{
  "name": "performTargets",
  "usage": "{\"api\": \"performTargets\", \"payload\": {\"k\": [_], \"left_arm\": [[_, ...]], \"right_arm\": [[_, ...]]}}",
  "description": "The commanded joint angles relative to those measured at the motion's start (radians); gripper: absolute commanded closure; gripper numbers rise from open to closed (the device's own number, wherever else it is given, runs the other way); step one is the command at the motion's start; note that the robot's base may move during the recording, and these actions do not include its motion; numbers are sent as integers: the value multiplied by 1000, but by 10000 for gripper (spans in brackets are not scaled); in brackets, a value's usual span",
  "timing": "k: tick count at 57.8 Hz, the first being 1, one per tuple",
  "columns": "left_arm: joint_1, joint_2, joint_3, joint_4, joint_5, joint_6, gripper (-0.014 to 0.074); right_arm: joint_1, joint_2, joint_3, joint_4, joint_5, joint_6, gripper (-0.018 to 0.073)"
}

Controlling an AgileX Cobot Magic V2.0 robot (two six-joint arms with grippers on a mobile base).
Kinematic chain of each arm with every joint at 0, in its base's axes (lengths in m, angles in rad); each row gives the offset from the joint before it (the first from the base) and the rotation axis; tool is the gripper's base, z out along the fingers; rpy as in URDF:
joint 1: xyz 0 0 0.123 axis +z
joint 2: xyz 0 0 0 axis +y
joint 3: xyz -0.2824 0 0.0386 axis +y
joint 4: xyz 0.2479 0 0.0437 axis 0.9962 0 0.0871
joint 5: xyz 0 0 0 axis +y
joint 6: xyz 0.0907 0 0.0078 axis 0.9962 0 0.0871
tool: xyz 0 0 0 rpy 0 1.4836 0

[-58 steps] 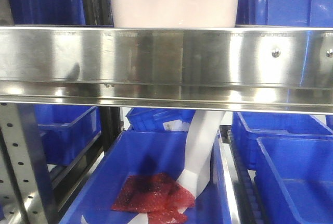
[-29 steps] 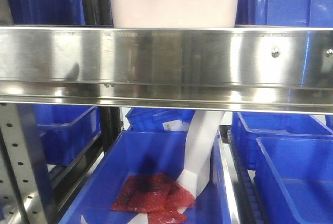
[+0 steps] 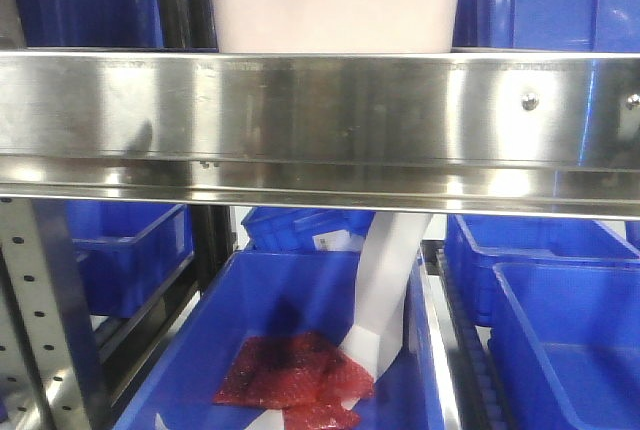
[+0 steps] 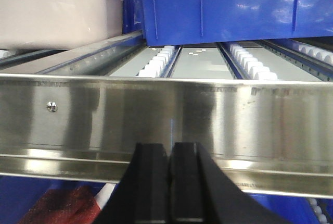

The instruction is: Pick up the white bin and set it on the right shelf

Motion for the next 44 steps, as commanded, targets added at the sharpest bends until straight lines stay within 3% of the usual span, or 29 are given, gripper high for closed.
{"api": "performTargets", "payload": {"k": [1, 44], "left_arm": [[-6, -11, 12, -4, -91, -9, 714], [-6, -11, 12, -4, -91, -9, 714]], "right_arm": [[-1, -20, -25, 4, -91, 2, 489], [-1, -20, -25, 4, -91, 2, 489]]}}
